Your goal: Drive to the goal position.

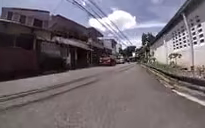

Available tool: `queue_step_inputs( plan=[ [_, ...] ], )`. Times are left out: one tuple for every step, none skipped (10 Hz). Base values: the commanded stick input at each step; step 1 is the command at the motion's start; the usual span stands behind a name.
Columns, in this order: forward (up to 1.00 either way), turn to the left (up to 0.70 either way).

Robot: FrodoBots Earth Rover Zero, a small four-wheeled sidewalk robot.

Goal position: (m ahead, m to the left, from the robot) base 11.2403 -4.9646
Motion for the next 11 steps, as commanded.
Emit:
queue_step_inputs(
  plan=[
    [0.85,-0.30],
    [0.85,-0.34],
    [0.85,-0.34],
    [0.85,-0.34],
    [0.85,-0.20],
    [0.85,0.00],
    [0.85,0.00],
    [0.85,0.00],
    [0.85,0.00],
    [0.85,0.00],
    [0.85,0.00]
  ],
)
